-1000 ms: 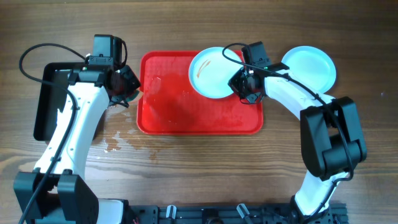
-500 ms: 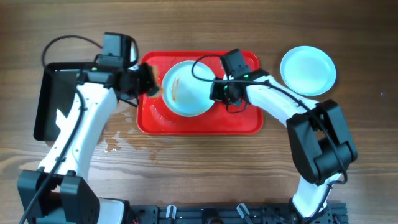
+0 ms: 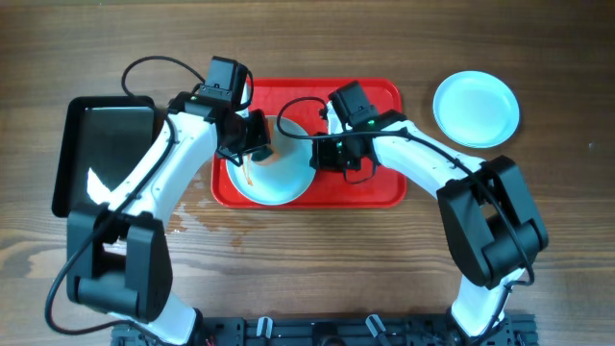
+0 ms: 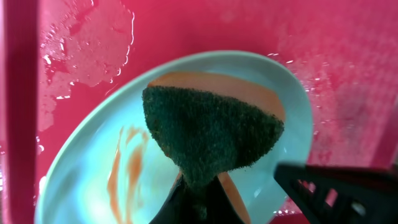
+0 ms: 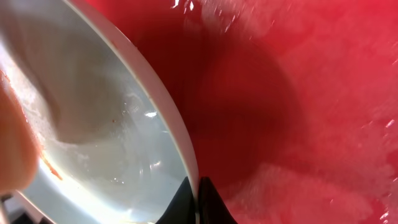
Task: Clean dirty plates on tray and stack at the side
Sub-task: 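Hold the plate with the right gripper and scrub it with the left sponge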
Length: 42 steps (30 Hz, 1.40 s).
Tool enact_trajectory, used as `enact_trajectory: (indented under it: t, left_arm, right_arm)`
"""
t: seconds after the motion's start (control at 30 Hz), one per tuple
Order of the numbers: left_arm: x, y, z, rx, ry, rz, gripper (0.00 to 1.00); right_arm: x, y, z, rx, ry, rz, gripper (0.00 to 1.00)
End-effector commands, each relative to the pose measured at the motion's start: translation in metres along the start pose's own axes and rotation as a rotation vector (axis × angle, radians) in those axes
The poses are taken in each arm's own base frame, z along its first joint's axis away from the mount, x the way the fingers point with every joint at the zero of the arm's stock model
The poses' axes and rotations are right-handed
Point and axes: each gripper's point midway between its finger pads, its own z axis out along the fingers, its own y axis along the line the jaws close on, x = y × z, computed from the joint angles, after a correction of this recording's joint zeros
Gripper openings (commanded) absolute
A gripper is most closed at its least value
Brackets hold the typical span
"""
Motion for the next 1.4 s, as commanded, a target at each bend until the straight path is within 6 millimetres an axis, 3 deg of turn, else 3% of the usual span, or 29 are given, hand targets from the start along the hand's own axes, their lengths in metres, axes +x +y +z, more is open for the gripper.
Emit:
enact_trajectory:
  t: [0.0,0.1,0.2,0.3,0.6,0.8,1.0,1.27,1.37]
  left_arm:
    - [0.001,0.001,0.008,-0.012,0.006,0.027,0.04]
    - [-0.002,0.000,0.008,-0.006,-0.006,0.029,0.04]
    - [-0.004,-0.001,0.008,-0.003,-0.012,0.030,0.04]
    - [-0.004,-0.001,0.008,-0.003,-0.012,0.031,0.04]
    - [-0.003,0.000,0.008,-0.004,-0.008,0.030,0.04]
    - [0.008,-0.002,0.009,-0.016,0.026,0.041,0.04]
    - [0.014,-0.004,0.010,-0.021,0.042,0.049,0.04]
    - [0.018,-0.002,0.010,-0.031,0.059,0.045,0.04]
    - [0.017,-0.001,0.010,-0.034,0.058,0.045,0.04]
  right_arm:
    - [0.009,0.001,0.002,-0.060,0.054,0.010,0.04]
    - [0.004,-0.008,0.003,-0.004,0.025,0.090,0.06]
    - [-0.001,-0.015,0.003,0.037,-0.002,0.119,0.33]
    - [-0.002,-0.018,0.002,0.052,-0.011,0.119,0.45]
    - [-0.011,-0.035,0.001,0.148,-0.071,0.142,0.48]
    - [-0.014,-0.041,0.001,0.218,-0.118,0.144,0.27]
    - [-0.013,-0.029,0.007,0.203,-0.127,0.133,0.27]
    - [-0.006,-0.036,0.022,0.238,-0.111,0.162,0.28]
    - [-0.006,-0.037,0.021,0.245,-0.115,0.161,0.20]
